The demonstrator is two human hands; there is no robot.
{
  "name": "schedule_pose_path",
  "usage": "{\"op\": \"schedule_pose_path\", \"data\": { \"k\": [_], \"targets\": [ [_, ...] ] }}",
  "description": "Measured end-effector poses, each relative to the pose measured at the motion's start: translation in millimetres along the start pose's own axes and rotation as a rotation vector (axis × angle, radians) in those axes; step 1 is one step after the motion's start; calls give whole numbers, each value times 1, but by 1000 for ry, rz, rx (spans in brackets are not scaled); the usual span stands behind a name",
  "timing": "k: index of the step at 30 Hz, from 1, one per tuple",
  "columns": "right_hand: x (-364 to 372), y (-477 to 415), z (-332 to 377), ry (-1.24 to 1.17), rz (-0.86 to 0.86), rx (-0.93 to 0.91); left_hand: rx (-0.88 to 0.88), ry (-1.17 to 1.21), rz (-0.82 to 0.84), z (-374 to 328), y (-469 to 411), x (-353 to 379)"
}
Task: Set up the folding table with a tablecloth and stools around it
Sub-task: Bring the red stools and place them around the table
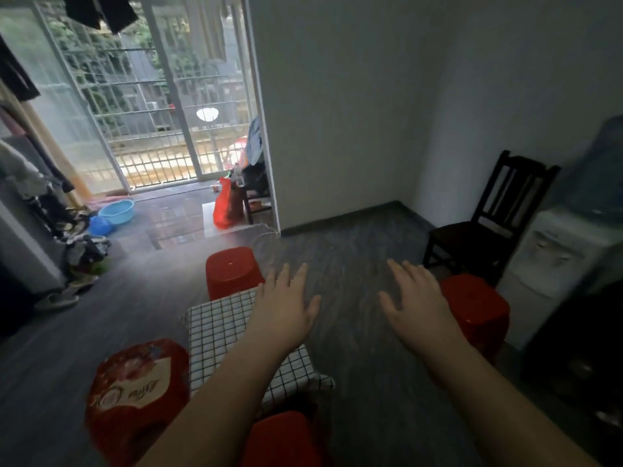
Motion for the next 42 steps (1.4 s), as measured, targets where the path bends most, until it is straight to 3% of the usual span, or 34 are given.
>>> {"op": "schedule_pose_path", "data": {
  "k": [14,20,30,42],
  "targets": [
    [-123,-72,-280,35,-55,179,216,57,29,-307,-138,105],
    [-152,-100,-379,68,-20,294,251,83,93,-400,-189,152],
    [-136,-188,-473,37,1,379,323,132,176,-466,-307,229],
    [-99,-382,-565,67,38,522,392,140,318,-504,-537,312]
  ]
}}
Point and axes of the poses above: each hand's wrist, its own y-axis away from the middle knuckle, its own x-axis out of the palm, z = x × y, the point moved 2 cm from there along -y, towards the middle knuckle, and after that the axes turned 2 degrees about -z, right-handed, at the moved point
